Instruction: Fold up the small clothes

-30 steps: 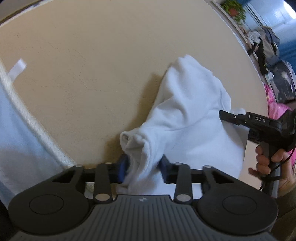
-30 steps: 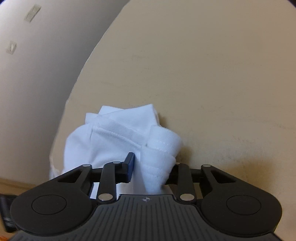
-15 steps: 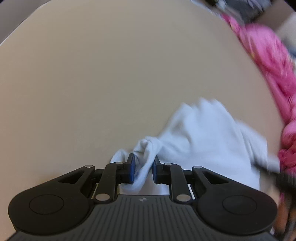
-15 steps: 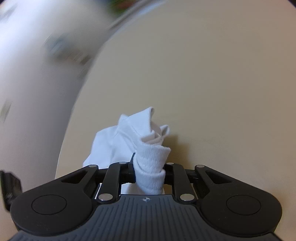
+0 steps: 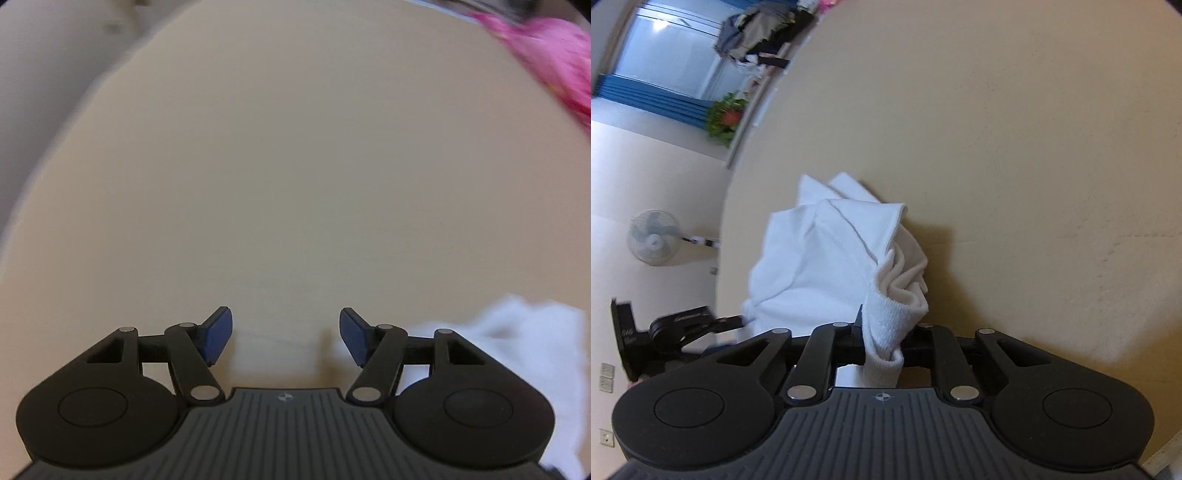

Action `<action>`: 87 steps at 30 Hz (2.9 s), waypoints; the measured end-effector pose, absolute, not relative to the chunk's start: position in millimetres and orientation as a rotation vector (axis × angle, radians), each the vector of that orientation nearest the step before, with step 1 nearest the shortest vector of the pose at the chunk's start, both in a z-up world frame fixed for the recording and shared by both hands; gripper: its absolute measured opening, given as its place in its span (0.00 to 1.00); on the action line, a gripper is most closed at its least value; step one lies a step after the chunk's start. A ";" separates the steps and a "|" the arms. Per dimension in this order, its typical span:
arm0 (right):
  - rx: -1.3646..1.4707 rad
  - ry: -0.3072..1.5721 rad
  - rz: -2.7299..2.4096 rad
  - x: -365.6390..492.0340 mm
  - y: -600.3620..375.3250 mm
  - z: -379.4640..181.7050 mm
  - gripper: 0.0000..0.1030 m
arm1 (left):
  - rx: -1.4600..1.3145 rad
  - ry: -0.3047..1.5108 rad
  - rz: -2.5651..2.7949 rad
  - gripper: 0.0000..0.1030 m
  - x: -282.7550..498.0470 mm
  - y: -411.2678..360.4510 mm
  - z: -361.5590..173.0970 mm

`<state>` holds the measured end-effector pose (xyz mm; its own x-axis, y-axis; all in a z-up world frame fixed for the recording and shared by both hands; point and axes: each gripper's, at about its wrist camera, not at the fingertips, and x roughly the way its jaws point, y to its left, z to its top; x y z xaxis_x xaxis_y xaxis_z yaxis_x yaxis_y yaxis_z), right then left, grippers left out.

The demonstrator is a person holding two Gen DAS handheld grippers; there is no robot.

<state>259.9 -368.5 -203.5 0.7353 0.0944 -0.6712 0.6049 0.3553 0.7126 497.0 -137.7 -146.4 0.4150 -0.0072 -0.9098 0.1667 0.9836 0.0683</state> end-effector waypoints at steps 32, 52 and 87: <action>0.970 0.820 -0.401 248.7 -351.4 -170.2 0.42 | 0.003 1.192 -0.325 0.81 279.6 -88.5 -147.0; 0.142 0.685 -0.327 121.1 -223.4 -45.6 0.96 | 0.195 0.880 -0.161 0.91 94.5 -74.2 -49.2; 0.121 0.639 -0.287 110.6 -201.2 -26.5 0.96 | 0.245 0.795 -0.159 0.91 65.7 -72.8 -33.5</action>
